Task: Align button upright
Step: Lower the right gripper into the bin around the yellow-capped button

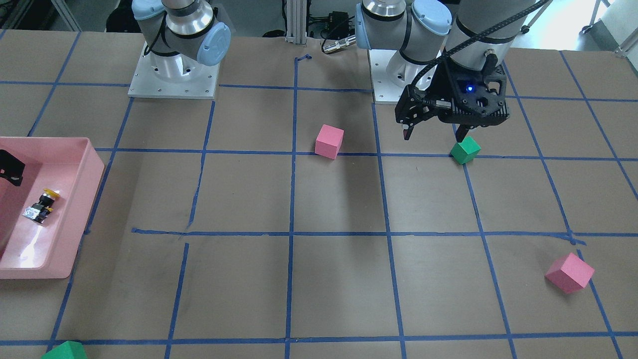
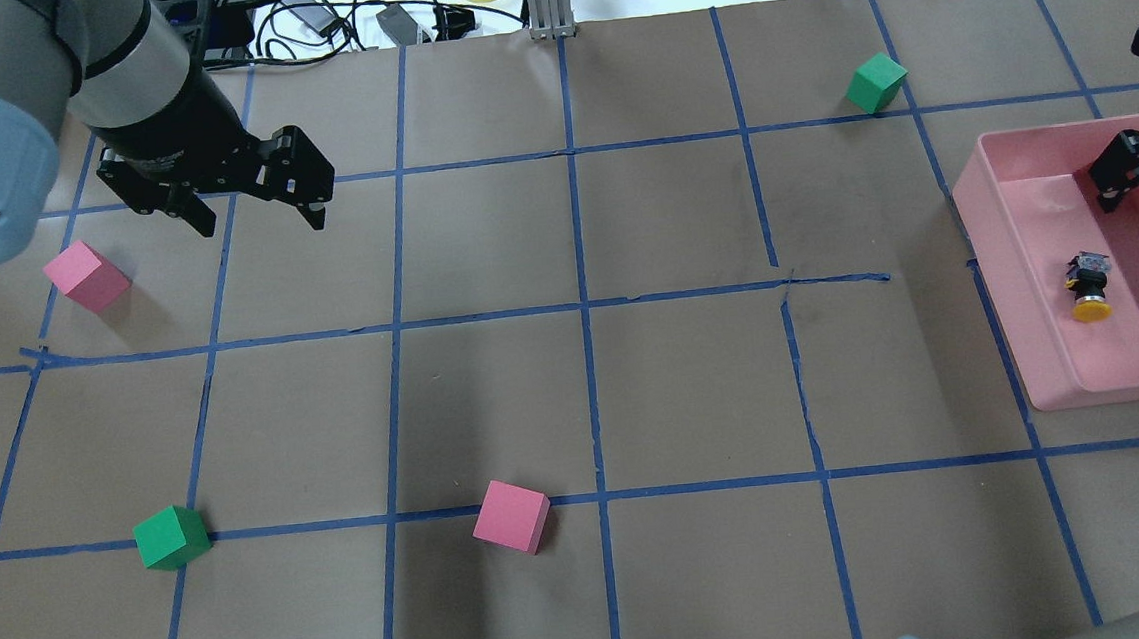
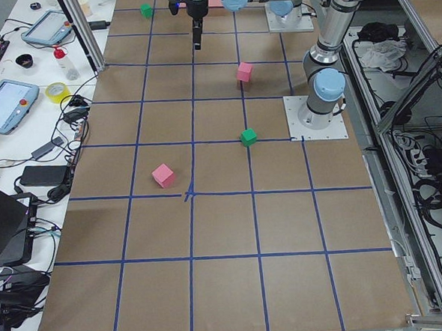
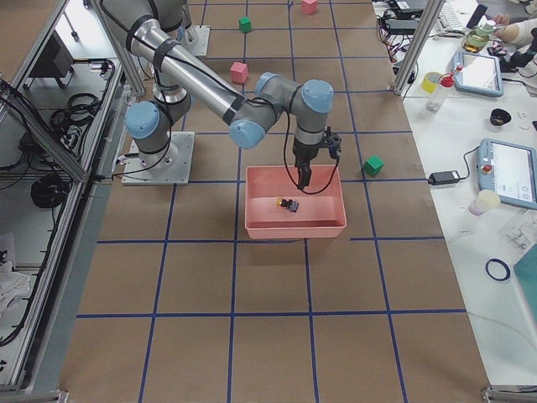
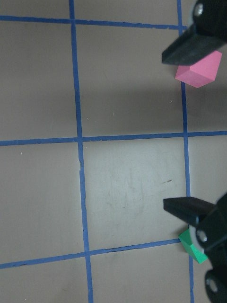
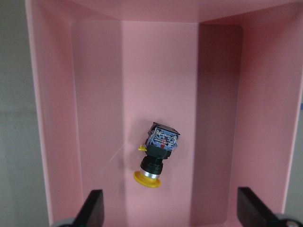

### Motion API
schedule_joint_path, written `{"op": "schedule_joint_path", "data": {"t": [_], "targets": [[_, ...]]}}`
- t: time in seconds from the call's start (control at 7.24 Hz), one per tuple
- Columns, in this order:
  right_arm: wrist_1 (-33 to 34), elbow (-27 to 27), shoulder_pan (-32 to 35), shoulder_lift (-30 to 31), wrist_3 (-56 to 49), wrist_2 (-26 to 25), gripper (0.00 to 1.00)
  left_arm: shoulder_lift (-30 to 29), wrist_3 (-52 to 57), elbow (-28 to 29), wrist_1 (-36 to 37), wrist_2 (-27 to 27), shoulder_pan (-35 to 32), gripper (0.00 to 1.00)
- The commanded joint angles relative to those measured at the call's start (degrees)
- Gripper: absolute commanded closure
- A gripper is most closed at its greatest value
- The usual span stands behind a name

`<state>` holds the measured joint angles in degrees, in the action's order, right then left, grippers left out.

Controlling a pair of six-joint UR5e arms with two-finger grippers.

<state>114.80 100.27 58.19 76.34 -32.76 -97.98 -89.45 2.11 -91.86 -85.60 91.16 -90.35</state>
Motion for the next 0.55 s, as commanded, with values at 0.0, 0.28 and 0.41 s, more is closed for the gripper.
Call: {"op": "schedule_joint_path", "data": {"t": [0.0, 0.28, 0.41], "targets": [[2.97, 0.36, -0.18, -4.69, 1.46, -0.1, 0.0, -0.02, 0.0, 0.01, 0.0, -0.02, 0.0, 0.0], [2.98, 1.41, -0.18, -7.33, 3.05, -0.11, 0.0, -0.02, 0.0, 0.02, 0.0, -0.02, 0.09, 0.0], [3.06, 1.85, -0.18, -8.22, 3.05, -0.19, 0.0, -0.03, 0.0, 0.02, 0.08, -0.02, 0.09, 0.0]]}}
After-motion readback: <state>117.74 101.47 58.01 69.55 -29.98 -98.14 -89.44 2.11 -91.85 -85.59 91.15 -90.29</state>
